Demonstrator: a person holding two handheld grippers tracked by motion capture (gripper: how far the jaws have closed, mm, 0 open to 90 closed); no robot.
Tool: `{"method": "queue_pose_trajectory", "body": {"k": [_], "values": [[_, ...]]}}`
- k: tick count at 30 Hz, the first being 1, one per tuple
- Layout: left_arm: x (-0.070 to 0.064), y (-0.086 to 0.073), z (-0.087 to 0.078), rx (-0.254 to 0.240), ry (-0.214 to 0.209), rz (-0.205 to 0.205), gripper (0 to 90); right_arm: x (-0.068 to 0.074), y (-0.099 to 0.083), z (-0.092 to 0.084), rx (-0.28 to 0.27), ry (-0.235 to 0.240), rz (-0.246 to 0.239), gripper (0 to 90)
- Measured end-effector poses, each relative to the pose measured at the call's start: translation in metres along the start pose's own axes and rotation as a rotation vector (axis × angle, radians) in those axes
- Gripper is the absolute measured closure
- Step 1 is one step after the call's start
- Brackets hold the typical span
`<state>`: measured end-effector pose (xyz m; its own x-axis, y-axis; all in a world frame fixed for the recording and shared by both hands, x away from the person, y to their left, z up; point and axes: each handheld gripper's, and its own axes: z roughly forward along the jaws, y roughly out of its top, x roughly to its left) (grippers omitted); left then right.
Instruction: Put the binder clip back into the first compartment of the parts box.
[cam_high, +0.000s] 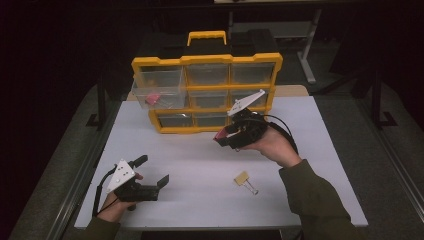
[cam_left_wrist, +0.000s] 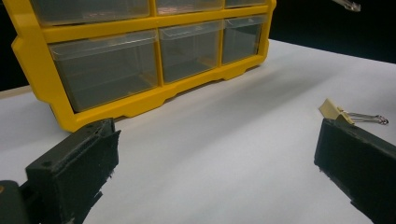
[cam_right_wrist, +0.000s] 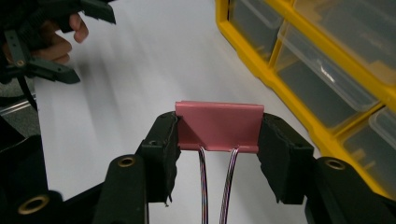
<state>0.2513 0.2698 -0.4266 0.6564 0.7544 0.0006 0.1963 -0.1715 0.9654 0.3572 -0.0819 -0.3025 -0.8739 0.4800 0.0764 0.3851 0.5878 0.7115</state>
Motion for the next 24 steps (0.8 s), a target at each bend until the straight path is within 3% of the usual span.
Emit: {"method": "queue_pose_trajectory", "body": {"k": [24], "values": [[0.001,0.000,0.000,-0.015,-0.002,-0.020,0.0,-0.006,0.064,-0.016,-0.080,0.015,-0.043,48.9]]}}
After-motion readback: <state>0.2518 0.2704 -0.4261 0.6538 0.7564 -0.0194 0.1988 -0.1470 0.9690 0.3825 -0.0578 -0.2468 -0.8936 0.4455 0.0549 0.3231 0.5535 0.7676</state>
